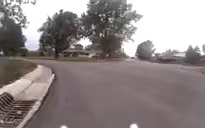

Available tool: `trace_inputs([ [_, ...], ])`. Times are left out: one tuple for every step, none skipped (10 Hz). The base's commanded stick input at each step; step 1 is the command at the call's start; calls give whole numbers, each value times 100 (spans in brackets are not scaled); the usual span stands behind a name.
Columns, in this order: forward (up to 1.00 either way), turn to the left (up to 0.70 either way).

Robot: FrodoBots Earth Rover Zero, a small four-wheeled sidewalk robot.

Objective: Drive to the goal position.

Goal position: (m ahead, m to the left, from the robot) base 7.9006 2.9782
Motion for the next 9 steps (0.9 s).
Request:
trace_inputs([
  [100,10],
  [100,3],
  [100,4],
  [100,8],
  [100,20],
  [100,34],
  [100,40],
  [100,39],
  [100,13],
])
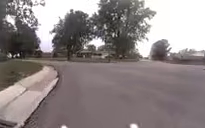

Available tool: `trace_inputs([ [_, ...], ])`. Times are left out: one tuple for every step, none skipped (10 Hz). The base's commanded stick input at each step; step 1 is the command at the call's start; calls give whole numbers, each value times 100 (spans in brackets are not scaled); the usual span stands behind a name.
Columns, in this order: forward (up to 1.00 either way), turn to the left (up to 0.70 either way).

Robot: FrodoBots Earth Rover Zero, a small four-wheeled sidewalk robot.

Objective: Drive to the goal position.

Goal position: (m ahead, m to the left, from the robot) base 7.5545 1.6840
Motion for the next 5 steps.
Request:
trace_inputs([
  [100,0],
  [100,0],
  [100,8],
  [100,40],
  [100,40],
])
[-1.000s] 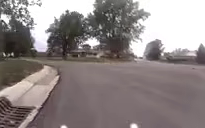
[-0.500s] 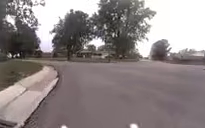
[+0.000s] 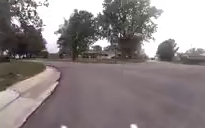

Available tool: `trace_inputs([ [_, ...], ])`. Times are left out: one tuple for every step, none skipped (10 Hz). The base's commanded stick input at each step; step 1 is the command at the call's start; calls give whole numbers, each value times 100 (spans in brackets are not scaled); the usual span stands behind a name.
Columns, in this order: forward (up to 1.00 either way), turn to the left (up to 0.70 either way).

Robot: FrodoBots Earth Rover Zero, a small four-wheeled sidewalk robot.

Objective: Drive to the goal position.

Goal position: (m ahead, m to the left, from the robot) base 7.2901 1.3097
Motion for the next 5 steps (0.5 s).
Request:
trace_inputs([
  [100,40],
  [100,40],
  [100,40],
  [100,36],
  [100,25],
])
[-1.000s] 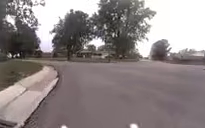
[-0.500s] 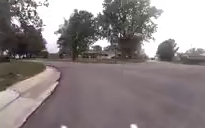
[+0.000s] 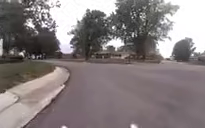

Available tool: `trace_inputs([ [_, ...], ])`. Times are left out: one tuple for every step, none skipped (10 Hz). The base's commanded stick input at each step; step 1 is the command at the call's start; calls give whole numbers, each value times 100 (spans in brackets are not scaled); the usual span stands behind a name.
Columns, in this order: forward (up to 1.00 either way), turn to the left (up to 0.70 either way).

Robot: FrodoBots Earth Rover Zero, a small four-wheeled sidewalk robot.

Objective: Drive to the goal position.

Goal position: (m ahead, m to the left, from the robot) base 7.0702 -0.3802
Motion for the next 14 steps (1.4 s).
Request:
trace_inputs([
  [100,8],
  [100,3],
  [100,2],
  [100,2],
  [100,2],
  [100,2],
  [100,2],
  [100,3],
  [100,3],
  [100,3],
  [100,3],
  [100,2],
  [100,2],
  [100,10],
])
